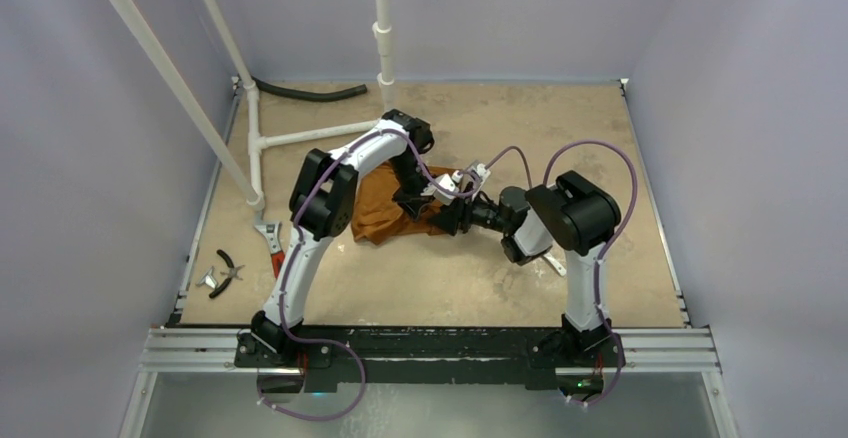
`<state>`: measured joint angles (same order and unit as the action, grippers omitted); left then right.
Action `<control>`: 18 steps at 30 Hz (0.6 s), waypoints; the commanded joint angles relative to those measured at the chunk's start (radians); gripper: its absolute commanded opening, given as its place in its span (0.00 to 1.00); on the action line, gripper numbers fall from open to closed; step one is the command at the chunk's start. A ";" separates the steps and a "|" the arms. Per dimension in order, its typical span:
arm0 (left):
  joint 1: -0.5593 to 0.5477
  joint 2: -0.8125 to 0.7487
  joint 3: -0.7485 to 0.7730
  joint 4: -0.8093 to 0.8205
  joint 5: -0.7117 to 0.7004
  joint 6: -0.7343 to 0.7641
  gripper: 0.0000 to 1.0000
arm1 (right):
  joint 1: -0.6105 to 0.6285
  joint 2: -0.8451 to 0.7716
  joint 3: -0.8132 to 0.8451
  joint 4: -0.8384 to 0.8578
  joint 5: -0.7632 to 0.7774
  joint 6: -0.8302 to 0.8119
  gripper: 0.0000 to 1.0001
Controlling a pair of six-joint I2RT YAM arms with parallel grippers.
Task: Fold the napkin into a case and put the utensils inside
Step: Pick up the lower triangle-folded napkin from the center of the board.
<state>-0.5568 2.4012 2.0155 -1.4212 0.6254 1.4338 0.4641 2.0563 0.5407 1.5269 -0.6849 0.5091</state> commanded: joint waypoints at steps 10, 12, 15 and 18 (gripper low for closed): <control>-0.003 -0.088 0.074 -0.014 0.016 -0.061 0.23 | 0.002 0.052 0.038 0.319 -0.026 0.107 0.00; 0.000 -0.107 0.090 -0.014 0.020 -0.081 0.24 | 0.002 0.057 0.040 0.320 -0.004 0.126 0.00; 0.006 -0.138 0.118 -0.011 0.011 -0.107 0.28 | 0.003 0.060 0.041 0.317 0.023 0.146 0.00; 0.024 -0.147 0.136 0.043 -0.015 -0.165 0.29 | 0.002 0.055 0.031 0.311 0.061 0.162 0.00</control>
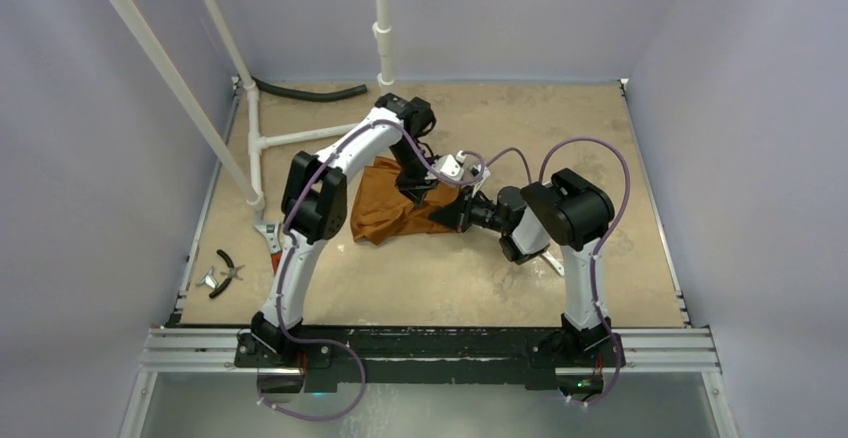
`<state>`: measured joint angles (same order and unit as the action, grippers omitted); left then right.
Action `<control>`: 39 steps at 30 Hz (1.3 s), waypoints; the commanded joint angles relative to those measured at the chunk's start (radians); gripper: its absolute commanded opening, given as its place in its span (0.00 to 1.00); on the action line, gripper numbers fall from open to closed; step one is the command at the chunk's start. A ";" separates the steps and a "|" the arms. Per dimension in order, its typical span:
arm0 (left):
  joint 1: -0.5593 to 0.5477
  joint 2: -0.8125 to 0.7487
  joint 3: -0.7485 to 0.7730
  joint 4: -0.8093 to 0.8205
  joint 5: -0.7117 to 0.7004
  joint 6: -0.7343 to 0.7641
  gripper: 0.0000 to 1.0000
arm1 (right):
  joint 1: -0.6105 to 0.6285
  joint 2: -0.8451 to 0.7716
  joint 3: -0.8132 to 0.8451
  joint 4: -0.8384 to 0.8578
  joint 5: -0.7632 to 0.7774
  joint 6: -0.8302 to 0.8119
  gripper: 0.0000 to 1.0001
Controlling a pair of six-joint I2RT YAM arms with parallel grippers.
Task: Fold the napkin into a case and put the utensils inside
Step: Pick up the lower triangle-folded napkin from the center of the board.
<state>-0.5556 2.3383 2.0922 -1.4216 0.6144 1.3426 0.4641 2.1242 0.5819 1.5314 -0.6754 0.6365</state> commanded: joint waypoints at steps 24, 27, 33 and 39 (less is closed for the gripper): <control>0.141 -0.055 -0.261 0.578 -0.318 -0.257 0.27 | -0.005 -0.086 -0.028 0.154 0.145 0.275 0.00; 0.139 -0.058 -0.291 0.541 -0.314 -0.221 0.27 | -0.004 -0.106 -0.004 0.072 0.210 0.313 0.00; 0.131 -0.081 -0.336 0.515 -0.314 -0.187 0.27 | -0.008 -0.116 0.084 -0.155 0.279 0.314 0.00; 0.131 -0.084 -0.338 0.492 -0.316 -0.157 0.27 | -0.011 -0.169 0.088 -0.404 0.430 0.277 0.00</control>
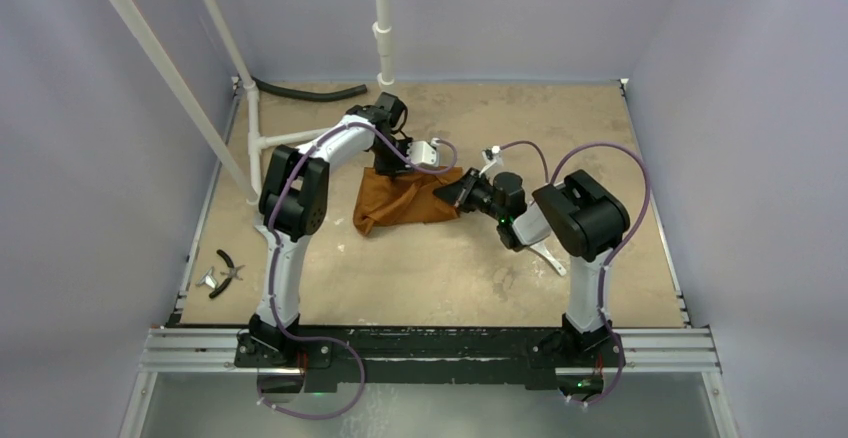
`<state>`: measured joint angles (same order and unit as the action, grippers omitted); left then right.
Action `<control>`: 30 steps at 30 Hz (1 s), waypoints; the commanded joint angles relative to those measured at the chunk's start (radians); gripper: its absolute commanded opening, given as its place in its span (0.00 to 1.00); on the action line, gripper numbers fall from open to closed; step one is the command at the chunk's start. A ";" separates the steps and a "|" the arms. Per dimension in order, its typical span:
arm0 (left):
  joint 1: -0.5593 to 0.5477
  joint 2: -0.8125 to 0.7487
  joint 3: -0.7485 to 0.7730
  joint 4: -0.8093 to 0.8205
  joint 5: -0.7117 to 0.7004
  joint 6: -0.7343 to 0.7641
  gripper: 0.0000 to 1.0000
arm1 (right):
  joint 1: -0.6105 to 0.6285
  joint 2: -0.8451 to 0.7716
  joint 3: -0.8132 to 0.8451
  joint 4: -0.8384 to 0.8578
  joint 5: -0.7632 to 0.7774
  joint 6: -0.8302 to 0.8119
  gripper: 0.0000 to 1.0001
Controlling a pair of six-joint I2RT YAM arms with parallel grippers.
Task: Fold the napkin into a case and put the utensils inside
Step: Pick up the lower triangle-folded napkin from the center of the board.
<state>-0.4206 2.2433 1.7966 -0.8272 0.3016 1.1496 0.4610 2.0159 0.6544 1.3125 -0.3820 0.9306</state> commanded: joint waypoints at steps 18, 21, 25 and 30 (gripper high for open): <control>0.031 -0.184 0.169 -0.051 0.130 -0.360 0.74 | -0.007 -0.021 0.109 -0.467 0.204 -0.168 0.00; -0.024 -0.234 0.062 -0.106 0.184 -0.366 0.84 | -0.007 -0.020 0.104 -0.459 0.200 -0.169 0.00; -0.149 -0.323 -0.220 -0.006 0.085 -0.353 0.88 | -0.008 -0.017 0.097 -0.445 0.193 -0.166 0.00; -0.186 -0.421 -0.431 0.293 -0.057 -0.395 0.92 | -0.008 0.001 0.087 -0.426 0.163 -0.148 0.00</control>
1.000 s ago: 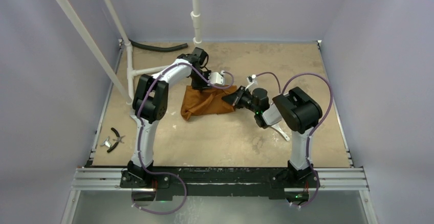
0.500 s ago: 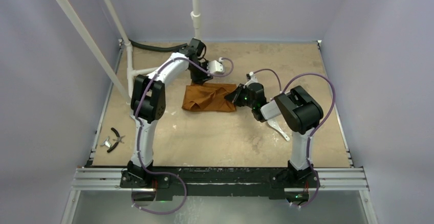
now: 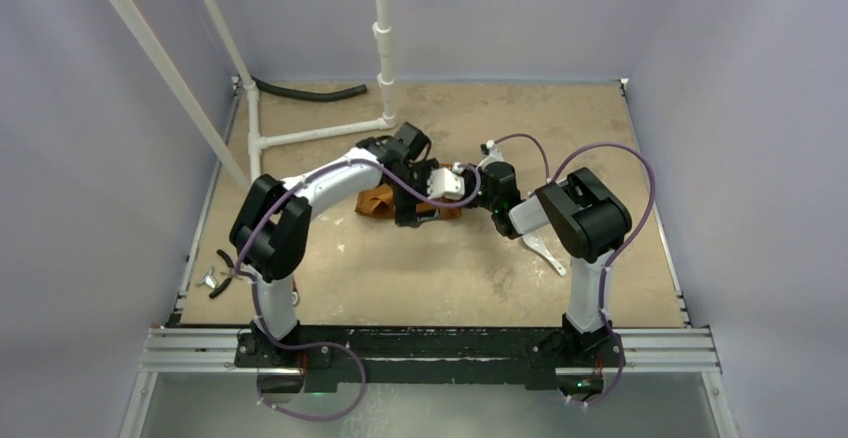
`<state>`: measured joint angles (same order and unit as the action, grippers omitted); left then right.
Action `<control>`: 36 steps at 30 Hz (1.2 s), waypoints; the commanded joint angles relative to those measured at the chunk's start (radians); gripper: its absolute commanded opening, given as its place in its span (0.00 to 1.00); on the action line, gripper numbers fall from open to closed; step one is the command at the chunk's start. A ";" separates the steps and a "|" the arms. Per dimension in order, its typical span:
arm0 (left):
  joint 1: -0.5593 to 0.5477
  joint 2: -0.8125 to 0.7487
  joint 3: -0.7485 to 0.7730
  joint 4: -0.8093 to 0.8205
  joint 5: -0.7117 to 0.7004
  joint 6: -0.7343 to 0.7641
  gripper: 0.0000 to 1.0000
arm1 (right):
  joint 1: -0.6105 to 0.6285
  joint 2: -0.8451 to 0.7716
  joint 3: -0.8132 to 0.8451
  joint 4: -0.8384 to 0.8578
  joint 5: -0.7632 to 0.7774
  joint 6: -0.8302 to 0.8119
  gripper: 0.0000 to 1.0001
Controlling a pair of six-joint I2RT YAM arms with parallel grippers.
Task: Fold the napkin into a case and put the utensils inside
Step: Pick up the lower triangle-folded napkin from the center of the board, then smooth out the 2/3-rectangle-folded napkin at the center of the board.
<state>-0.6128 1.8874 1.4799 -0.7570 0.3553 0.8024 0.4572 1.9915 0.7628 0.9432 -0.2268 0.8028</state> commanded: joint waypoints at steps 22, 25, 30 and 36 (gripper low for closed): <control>0.158 0.010 -0.105 0.290 -0.257 0.073 0.99 | -0.004 0.042 -0.049 -0.008 -0.037 -0.005 0.00; 0.202 0.018 -0.061 0.293 -0.245 0.085 0.98 | -0.005 0.043 -0.045 -0.015 -0.036 -0.007 0.00; 0.261 0.008 -0.018 0.318 -0.261 0.147 0.99 | -0.005 0.041 -0.041 -0.028 -0.036 -0.008 0.00; 0.271 -0.059 0.032 0.220 -0.179 0.167 0.99 | -0.005 0.035 -0.031 -0.042 -0.037 -0.011 0.00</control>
<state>-0.3374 1.9015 1.4387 -0.4694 0.0982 0.9394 0.4549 2.0094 0.7399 1.0107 -0.2573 0.8108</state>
